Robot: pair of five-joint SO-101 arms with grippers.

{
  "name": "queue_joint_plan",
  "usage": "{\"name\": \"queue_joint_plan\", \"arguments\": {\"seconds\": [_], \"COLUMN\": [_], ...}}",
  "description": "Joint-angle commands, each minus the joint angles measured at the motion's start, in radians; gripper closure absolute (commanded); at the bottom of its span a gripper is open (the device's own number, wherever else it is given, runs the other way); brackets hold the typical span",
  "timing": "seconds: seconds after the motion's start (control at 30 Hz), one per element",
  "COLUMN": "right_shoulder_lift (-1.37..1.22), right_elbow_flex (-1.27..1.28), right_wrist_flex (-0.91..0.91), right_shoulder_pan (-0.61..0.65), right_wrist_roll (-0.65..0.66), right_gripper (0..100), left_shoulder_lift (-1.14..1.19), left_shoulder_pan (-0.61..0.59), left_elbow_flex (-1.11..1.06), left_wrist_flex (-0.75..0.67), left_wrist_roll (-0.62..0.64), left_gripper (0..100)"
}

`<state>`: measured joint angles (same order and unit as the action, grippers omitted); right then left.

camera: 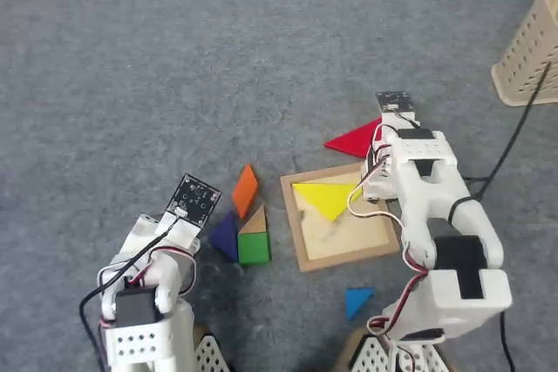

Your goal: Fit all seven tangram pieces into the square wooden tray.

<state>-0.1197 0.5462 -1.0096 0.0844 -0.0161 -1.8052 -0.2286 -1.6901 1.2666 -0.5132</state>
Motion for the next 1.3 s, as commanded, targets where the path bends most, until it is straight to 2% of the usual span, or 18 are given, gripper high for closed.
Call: {"name": "queue_joint_plan", "arguments": {"seconds": [0.0, 0.27, 0.47, 0.63, 0.77, 0.97, 1.03, 1.13, 1.2, 1.27], "right_shoulder_lift": [-0.013, -0.015, -0.016, -0.013, -0.004, -0.004, -0.002, -0.002, -0.002, -0.002], "right_elbow_flex": [-0.021, -0.025, -0.068, -0.112, -0.13, -0.203, -0.232, -0.298, -0.327, -0.345], "right_wrist_flex": [-0.007, -0.007, -0.012, -0.019, -0.076, -0.183, -0.216, -0.248, -0.255, -0.26], "right_shoulder_pan": [-0.007, 0.008, 0.082, 0.101, 0.097, 0.101, 0.105, 0.139, 0.168, 0.2], "right_wrist_roll": [-0.072, -0.18, -0.281, -0.397, -0.416, -0.393, -0.299, -0.138, -0.064, -0.049], "right_gripper": [99.3, 99.2, 98.9, 92.6, 87.5, 84.4, 85.4, 99.1, 97.2, 99.1], "left_shoulder_lift": [-0.023, -0.023, -0.023, -0.023, -0.023, -0.023, -0.023, -0.023, -0.023, -0.023], "left_shoulder_pan": [0.006, 0.006, 0.006, 0.006, 0.006, 0.006, 0.006, 0.006, 0.006, 0.006], "left_elbow_flex": [0.005, 0.005, 0.005, 0.005, 0.005, 0.005, 0.005, 0.005, 0.005, 0.005], "left_wrist_flex": [0.009, 0.008, 0.008, 0.008, 0.006, 0.006, 0.006, 0.006, 0.006, 0.006], "left_wrist_roll": [-0.008, -0.008, -0.008, -0.008, -0.008, -0.008, -0.008, -0.008, -0.008, -0.008], "left_gripper": [88, 88, 88, 88, 88, 88, 88, 88, 88, 88]}}
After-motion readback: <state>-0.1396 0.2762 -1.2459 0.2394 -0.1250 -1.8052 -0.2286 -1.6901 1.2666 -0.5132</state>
